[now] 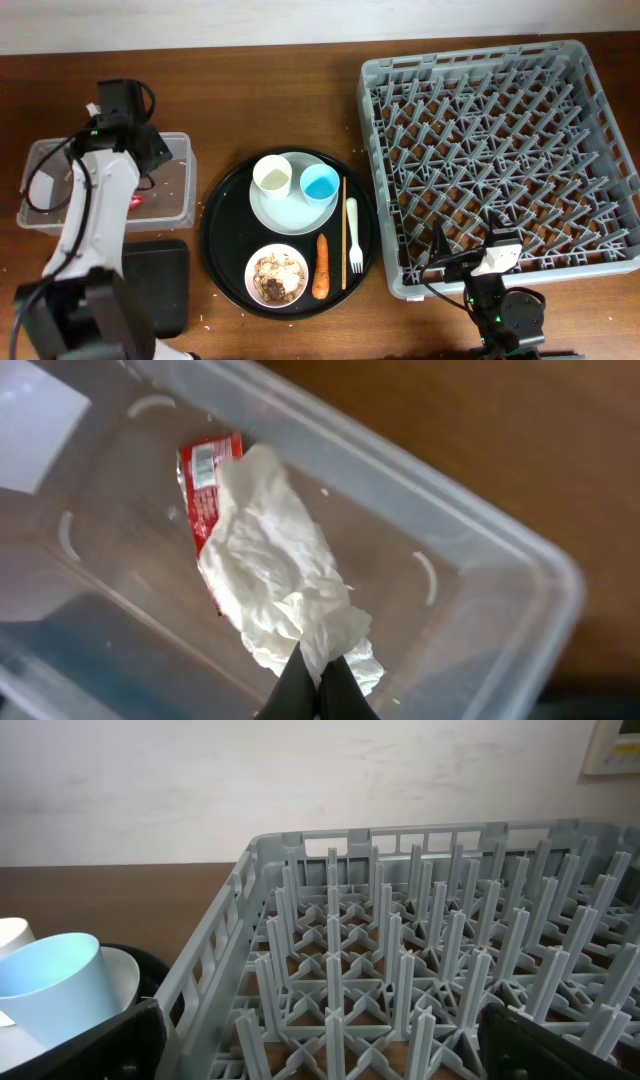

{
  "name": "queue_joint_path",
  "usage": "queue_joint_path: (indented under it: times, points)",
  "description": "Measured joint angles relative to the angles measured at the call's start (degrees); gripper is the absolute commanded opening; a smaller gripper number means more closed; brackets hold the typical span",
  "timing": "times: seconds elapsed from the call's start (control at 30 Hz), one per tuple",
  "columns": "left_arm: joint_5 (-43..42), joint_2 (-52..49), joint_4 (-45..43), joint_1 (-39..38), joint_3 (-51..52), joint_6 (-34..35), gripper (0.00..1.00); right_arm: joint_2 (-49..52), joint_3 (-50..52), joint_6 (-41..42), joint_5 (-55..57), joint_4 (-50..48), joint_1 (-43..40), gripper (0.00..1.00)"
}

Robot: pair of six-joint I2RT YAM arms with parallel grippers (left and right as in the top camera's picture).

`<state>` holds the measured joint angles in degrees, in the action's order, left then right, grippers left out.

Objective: Sort waste into correct bins and load items into the dishwasher rack
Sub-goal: 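Carry the tissue left and release it into the clear bin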

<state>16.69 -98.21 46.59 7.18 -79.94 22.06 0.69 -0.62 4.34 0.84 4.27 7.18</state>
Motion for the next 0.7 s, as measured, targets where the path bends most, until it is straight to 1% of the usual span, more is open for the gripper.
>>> queue_joint_path:
  times: [0.03,0.07,0.1,0.13,0.17,0.27,0.33,0.37,0.4,0.53,0.6,0.63,0.7]
  points:
    - [-0.22,-1.27,-0.09,0.44,0.00,0.02,0.02,0.00,0.00,0.02,0.00,0.00,0.00,0.99]
    - [-0.48,-2.58,-0.48,1.09,0.00,0.00,0.07,0.00,0.00,0.02,0.00,0.00,0.00,0.99]
    - [-0.68,-2.97,-0.61,1.46,0.00,0.02,0.20,0.00,0.00,0.00,0.00,0.00,0.00,0.99]
    - [-0.83,-3.06,-0.74,1.84,0.00,-0.04,0.38,0.00,0.00,0.00,0.00,0.00,0.00,0.99]
    - [-0.90,-3.06,-0.90,2.01,0.00,-0.04,0.50,0.00,0.00,0.00,0.00,0.00,0.00,0.99]
    - [-1.79,-3.06,-1.01,2.16,0.00,0.15,0.72,0.00,0.00,-0.02,0.00,0.00,0.00,0.99]
    - [-2.82,-3.06,-1.01,2.19,0.00,-0.09,0.79,0.00,0.00,0.00,0.00,0.00,0.00,0.99]
    - [-3.04,-3.06,-1.01,2.19,0.00,-0.04,0.87,0.00,0.00,0.00,0.00,0.00,0.00,0.99]
    - [-3.15,-3.06,-0.94,2.19,0.00,-0.04,0.98,0.00,0.00,0.02,0.00,0.00,0.00,0.99]
    - [-7.56,-3.04,0.85,2.19,-1.86,-1.49,0.99,0.00,0.00,-0.02,0.00,0.00,0.00,0.99]
    - [-10.91,-2.03,3.08,2.19,-2.91,-1.53,0.99,0.00,0.00,0.00,0.00,0.00,0.00,0.99]
    - [-12.50,-0.59,4.76,2.19,-2.93,-1.53,0.99,0.00,0.00,0.02,0.00,0.00,0.00,0.99]
    - [-17.73,3.67,11.52,2.19,-3.23,-1.55,0.99,0.00,0.00,0.02,0.00,0.00,0.00,0.99]
